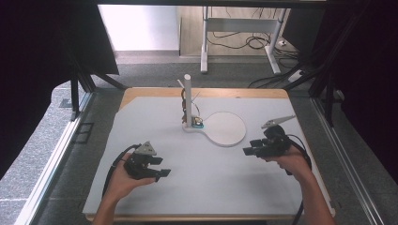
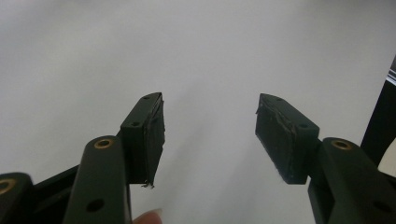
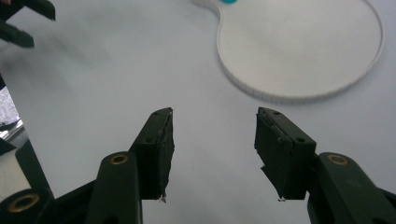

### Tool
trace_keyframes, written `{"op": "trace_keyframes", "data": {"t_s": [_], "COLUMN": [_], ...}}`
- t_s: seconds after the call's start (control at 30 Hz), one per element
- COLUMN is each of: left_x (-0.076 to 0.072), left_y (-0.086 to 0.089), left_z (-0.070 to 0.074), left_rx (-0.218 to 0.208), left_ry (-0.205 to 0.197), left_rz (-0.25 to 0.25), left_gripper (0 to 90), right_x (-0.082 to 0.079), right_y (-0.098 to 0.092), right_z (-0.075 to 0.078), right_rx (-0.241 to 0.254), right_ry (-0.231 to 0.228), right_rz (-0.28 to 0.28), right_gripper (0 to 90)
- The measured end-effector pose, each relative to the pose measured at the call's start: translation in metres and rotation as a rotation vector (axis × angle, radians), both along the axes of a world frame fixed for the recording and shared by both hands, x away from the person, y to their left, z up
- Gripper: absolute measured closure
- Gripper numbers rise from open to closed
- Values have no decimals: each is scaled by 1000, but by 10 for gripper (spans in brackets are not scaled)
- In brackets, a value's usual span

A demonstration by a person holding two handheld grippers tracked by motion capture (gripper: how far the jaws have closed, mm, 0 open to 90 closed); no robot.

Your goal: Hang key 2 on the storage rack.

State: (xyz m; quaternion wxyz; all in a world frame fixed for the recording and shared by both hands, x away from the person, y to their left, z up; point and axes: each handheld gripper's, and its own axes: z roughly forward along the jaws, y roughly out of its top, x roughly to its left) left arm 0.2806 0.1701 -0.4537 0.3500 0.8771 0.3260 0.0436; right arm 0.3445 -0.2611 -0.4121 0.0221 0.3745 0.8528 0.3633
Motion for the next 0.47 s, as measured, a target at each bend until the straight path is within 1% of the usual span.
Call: {"op": "trace_keyframes", "data": {"t_s": [0.03, 0.1, 0.23, 0.3, 0.37, 0.47], "left_x": [0, 0, 0, 0, 1, 1], "left_y": [0, 0, 1, 0, 0, 0], "left_z": [0, 0, 1, 1, 2, 3], "left_rx": [-1, -4, -4, -11, -6, -15], "left_ry": [1, 1, 2, 2, 1, 1], "left_rz": [4, 9, 6, 11, 4, 12], "left_gripper": [426, 426, 426, 425, 425, 424], "right_x": [-6, -12, -17, -17, -17, -21], "right_y": [-7, -14, -21, -22, -21, -21], "right_z": [-8, -19, -33, -34, -33, -32], "right_rx": [9, 26, 51, 51, 52, 59], "right_ry": [-1, 2, 7, 5, -11, -38], "right_rz": [-4, -14, -25, -35, -39, -53], "right_gripper": [467, 467, 465, 461, 453, 438]}}
